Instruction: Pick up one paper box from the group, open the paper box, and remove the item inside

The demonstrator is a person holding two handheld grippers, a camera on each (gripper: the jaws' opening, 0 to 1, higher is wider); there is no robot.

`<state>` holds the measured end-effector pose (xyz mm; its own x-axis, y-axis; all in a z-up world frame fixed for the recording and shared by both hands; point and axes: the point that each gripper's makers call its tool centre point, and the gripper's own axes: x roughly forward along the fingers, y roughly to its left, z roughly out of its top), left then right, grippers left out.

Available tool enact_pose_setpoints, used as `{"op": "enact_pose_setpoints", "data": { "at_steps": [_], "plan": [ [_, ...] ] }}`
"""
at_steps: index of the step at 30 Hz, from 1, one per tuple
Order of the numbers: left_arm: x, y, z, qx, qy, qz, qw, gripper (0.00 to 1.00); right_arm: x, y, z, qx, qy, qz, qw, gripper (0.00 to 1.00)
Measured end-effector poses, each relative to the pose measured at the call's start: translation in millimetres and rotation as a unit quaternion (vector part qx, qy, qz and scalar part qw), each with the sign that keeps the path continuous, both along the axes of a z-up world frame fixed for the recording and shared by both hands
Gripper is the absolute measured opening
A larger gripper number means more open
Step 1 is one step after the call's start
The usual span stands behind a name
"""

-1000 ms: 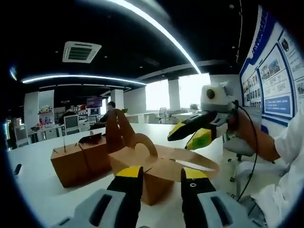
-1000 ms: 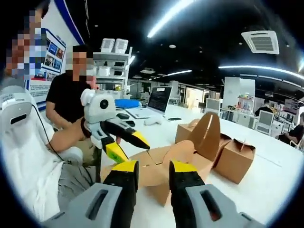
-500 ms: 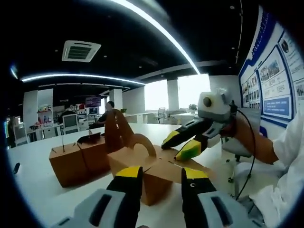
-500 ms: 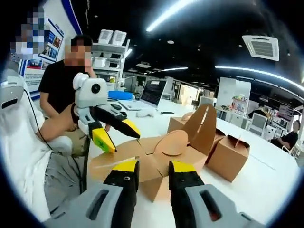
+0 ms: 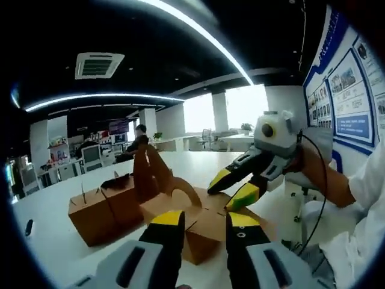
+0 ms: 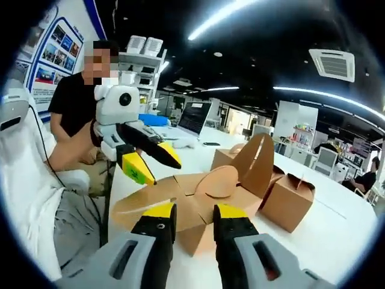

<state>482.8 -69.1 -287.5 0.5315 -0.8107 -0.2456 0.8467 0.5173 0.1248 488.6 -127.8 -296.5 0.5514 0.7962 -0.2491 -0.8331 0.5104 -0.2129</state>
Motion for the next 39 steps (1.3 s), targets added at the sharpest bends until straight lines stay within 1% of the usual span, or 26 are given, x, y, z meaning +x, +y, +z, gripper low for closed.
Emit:
{"op": "enact_pose_setpoints", "data": {
  "at_steps": [2,7,14,16,18,20,21,23,25,28,33,35,39],
  "plan": [
    [-0.1,-0.2,3.8,-0.004,0.014,-0.006,0.9999,0.28,-0.2,0.0,0.1,0.001,0.001,0.0,1.0,0.26],
    [5.3,3.1,8.8,0.006,0.021,0.004,0.9998,0.27,-0.4,0.7,-0.4,-0.008,-0.001,0.002,1.0,0.26],
    [9.2,4.2,10.4,0.021,0.025,0.003,0.9995,0.27,0.4,0.8,-0.7,-0.012,-0.003,0.004,0.9999,0.26],
    [11.8,3.0,12.0,0.018,0.03,-0.003,0.9994,0.27,0.8,0.9,-0.7,-0.013,-0.004,0.005,0.9999,0.26],
    [12.6,-1.1,12.8,0.011,0.043,-0.022,0.9988,0.27,0.9,0.9,-0.8,-0.013,-0.005,0.007,0.9999,0.26],
    [13.7,-7.9,16.1,-0.007,0.056,-0.044,0.9974,0.28,0.9,0.7,-0.8,-0.012,-0.004,0.008,0.9999,0.26],
    [17.2,-9.3,16.6,-0.016,0.07,-0.042,0.9966,0.3,0.9,0.6,-0.7,-0.012,-0.004,0.008,0.9999,0.26],
    [23.1,-10.9,16.2,-0.013,0.068,-0.04,0.9968,0.29,0.9,0.0,-0.7,-0.012,-0.005,0.009,0.9999,0.26],
    [24.4,-14.1,11.8,0.003,0.064,-0.042,0.9971,0.29,0.9,-0.1,-0.6,-0.011,-0.004,0.01,0.9999,0.26],
    [27.0,-18.4,8.0,0.015,0.062,-0.036,0.9973,0.27,1.3,0.3,-0.5,-0.011,-0.004,0.01,0.9999,0.26],
    [31.8,-20.2,1.5,0.034,0.058,-0.02,0.9976,0.25,1.2,0.4,-0.7,-0.014,-0.006,0.01,0.9998,0.26],
    [34.2,-20.4,0.1,0.034,0.06,-0.015,0.9975,0.25,1.0,0.4,-0.8,-0.014,-0.007,0.009,0.9998,0.26],
    [32.3,-24.7,0.7,0.023,0.071,-0.018,0.9971,0.23,1.1,0.7,-0.8,-0.015,-0.007,0.009,0.9998,0.26]
  ]
}}
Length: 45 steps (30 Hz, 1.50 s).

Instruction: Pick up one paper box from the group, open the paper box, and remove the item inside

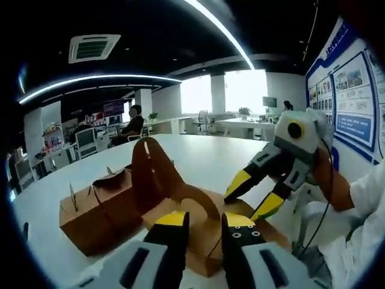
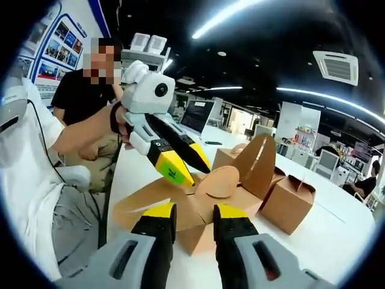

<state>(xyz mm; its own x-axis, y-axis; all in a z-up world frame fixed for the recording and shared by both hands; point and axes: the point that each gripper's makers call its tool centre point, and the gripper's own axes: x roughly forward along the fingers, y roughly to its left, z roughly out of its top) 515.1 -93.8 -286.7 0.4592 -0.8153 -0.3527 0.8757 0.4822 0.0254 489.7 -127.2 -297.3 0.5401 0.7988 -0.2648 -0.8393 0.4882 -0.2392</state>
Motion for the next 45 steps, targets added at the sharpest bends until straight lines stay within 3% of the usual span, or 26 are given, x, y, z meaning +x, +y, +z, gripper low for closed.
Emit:
{"op": "enact_pose_setpoints", "data": {
  "at_steps": [18,45],
  "plan": [
    [-2.7,-3.8,4.9,-0.014,0.007,-0.002,0.9999,0.07,0.8,-0.3,0.4,0.003,0.0,0.0,1.0,0.26],
    [0.7,1.7,-1.6,-0.023,0.025,-0.001,0.9994,0.09,0.0,0.7,-0.3,0.004,0.001,0.0,1.0,0.26]
  ]
}}
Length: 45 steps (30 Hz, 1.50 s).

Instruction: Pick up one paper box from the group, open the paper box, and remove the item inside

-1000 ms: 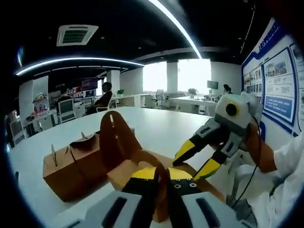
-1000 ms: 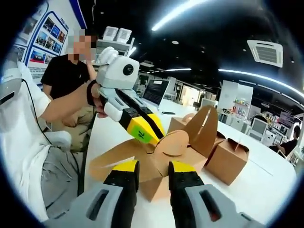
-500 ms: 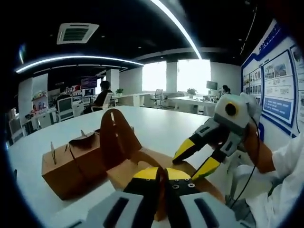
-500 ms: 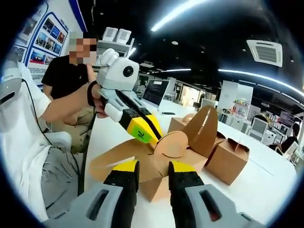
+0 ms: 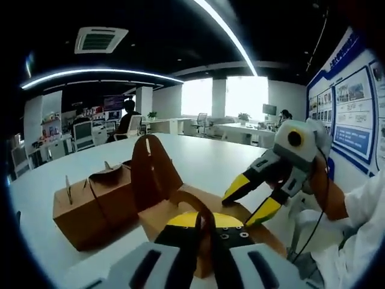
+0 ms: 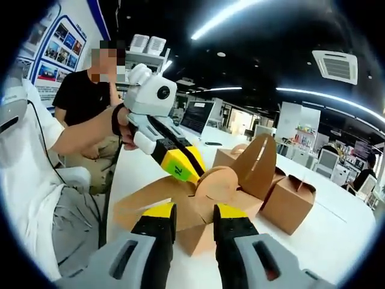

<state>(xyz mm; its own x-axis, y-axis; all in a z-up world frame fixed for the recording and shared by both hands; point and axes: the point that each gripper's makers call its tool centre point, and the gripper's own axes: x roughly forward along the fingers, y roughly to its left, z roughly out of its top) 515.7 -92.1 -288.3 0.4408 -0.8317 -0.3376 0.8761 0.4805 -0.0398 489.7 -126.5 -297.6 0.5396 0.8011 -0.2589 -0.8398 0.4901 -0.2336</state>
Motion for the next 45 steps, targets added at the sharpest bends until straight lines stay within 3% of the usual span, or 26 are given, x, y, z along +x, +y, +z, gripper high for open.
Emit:
{"op": "enact_pose_setpoints", "data": {
  "at_steps": [6,11,20,45],
  "plan": [
    [0.6,0.6,-1.1,-0.002,0.018,0.009,0.9998,0.09,0.3,-0.1,0.0,0.0,-0.001,0.0,1.0,0.26],
    [-1.2,-2.6,-3.3,-0.017,0.065,0.019,0.9976,0.05,0.4,0.3,0.1,-0.001,-0.001,0.001,1.0,0.26],
    [-0.1,-3.8,-1.7,-0.036,0.093,0.031,0.9945,0.03,1.0,0.0,0.4,0.002,0.001,0.001,1.0,0.26],
    [2.3,3.9,13.7,-0.052,0.083,0.039,0.9944,0.03,2.1,-0.2,0.8,0.005,0.003,0.001,1.0,0.26]
  ]
}}
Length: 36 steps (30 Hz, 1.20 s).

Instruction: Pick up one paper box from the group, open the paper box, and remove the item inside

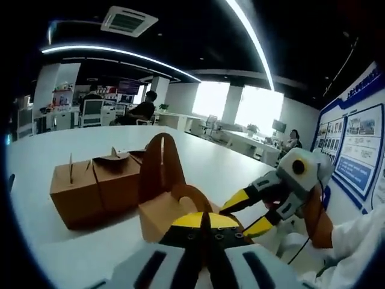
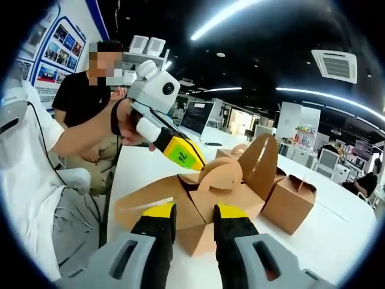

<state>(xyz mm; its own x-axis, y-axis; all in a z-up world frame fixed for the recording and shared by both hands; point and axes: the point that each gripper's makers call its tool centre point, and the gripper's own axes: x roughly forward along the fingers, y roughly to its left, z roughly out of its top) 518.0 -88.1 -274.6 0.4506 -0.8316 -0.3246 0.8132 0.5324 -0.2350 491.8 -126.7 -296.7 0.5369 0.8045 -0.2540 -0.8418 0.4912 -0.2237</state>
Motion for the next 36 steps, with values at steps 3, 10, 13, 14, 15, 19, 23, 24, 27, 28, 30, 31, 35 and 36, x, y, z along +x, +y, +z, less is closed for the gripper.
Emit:
{"op": "enact_pose_setpoints", "data": {
  "at_steps": [3,10,13,14,15,19,23,24,27,28,30,31,35,36],
  "plan": [
    [0.1,1.2,1.6,-0.002,0.0,0.001,1.0,0.03,0.0,0.0,-0.1,0.0,0.0,0.0,1.0,0.26],
    [1.6,4.3,4.3,-0.008,0.0,0.004,1.0,0.03,-0.6,0.6,0.2,0.002,0.0,0.0,1.0,0.26],
    [2.8,5.5,5.7,-0.01,0.0,0.006,0.9999,0.03,-0.7,0.8,0.4,0.004,0.001,0.0,1.0,0.26],
    [2.8,5.7,6.1,-0.012,0.001,0.006,0.9999,0.03,-0.7,0.9,0.5,0.004,0.001,0.0,1.0,0.26],
    [2.8,6.0,6.5,-0.013,0.002,0.006,0.9999,0.03,-0.6,0.9,0.5,0.005,0.001,0.0,1.0,0.26],
    [3.1,7.1,7.3,-0.017,0.004,0.006,0.9998,0.03,-0.5,1.2,0.4,0.006,0.002,0.0,1.0,0.27],
    [3.5,12.1,16.2,-0.041,0.009,0.008,0.9991,0.03,0.2,-1.0,-0.4,0.002,0.003,-0.003,1.0,0.27],
    [3.2,12.7,16.9,-0.041,0.009,0.008,0.9991,0.03,0.2,-0.8,-0.4,0.001,0.002,-0.002,1.0,0.27],
    [0.0,11.9,14.6,-0.031,0.009,-0.001,0.9995,0.03,-0.2,1.1,-0.6,-0.001,0.001,-0.001,1.0,0.27],
    [-0.9,10.1,13.8,-0.028,0.007,-0.002,0.9996,0.03,-0.1,1.2,-0.7,-0.002,0.0,-0.001,1.0,0.27],
    [-3.3,6.0,11.6,-0.02,-0.003,-0.009,0.9998,0.04,-0.5,1.3,-0.7,-0.004,0.0,-0.001,1.0,0.27],
    [-4.8,1.9,9.8,-0.018,-0.004,-0.012,0.9998,0.04,-0.6,1.3,-0.7,-0.003,0.0,-0.001,1.0,0.27],
    [-2.5,-6.5,5.6,-0.011,-0.008,-0.008,0.9999,0.26,-0.5,1.4,-0.7,-0.002,-0.001,-0.001,1.0,0.27],
    [-1.1,-7.9,4.7,-0.008,-0.011,-0.004,0.9999,0.27,-0.4,1.4,-0.7,-0.002,-0.001,-0.001,1.0,0.27]
  ]
}}
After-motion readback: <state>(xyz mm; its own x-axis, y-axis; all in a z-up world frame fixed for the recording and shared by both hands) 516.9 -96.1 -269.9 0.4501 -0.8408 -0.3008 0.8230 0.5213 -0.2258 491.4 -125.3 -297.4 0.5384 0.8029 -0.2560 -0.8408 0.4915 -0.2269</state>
